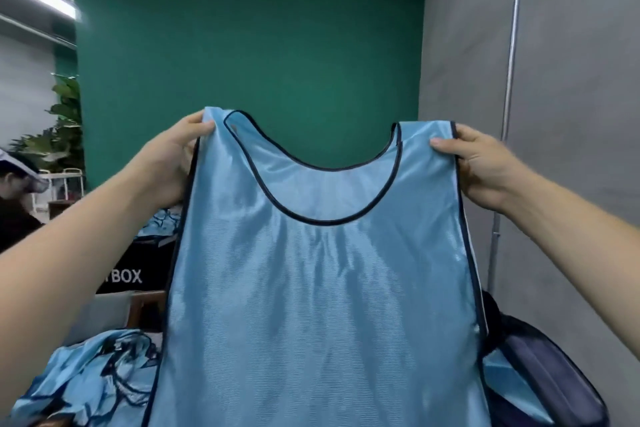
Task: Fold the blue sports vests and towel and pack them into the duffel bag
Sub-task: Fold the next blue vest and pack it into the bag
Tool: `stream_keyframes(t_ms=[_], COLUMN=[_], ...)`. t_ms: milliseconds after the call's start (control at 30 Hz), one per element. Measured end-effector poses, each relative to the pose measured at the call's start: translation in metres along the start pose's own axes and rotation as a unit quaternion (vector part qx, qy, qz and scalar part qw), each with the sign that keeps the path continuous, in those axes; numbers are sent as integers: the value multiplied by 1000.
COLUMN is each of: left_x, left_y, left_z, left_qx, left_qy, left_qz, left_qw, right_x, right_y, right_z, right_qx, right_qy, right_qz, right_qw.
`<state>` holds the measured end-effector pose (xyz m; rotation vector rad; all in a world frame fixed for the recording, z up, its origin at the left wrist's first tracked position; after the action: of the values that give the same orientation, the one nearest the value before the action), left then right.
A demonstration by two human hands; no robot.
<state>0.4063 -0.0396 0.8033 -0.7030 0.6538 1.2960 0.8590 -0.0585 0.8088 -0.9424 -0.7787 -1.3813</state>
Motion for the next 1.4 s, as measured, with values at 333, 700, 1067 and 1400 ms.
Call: stream_keyframes(t_ms=[333, 700, 1067, 1400], left_x=[177, 338, 483, 545], left_y=[48, 81, 104, 101], left_z=[-4, 12, 15, 9], left_qx=[1, -32, -97, -135], left_qy=[147, 258, 385, 436], left_qz=[31, 46, 29, 78], left_qw=[989, 964, 917, 886], right_x=[-171, -317, -452, -536], right_y=[-10, -19, -16, 21], right_z=[45, 92, 131, 148], right_qx=[-35, -34, -85, -154], right_qy=[-136, -230, -353, -431], right_qz=[-52, -102, -169, -218], right_qw=[989, 967, 916, 862])
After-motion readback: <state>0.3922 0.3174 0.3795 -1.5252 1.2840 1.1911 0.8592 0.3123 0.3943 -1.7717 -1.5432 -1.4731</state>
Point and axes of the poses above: each hand's wrist, its own z-axis towards the middle knuckle, its own y-axis out of the back of the hand, x = y × z, the point moved 3 cm from there along z, towards the middle knuckle, and after that the axes turned 6 degrees about -y, right-handed, at the moved point
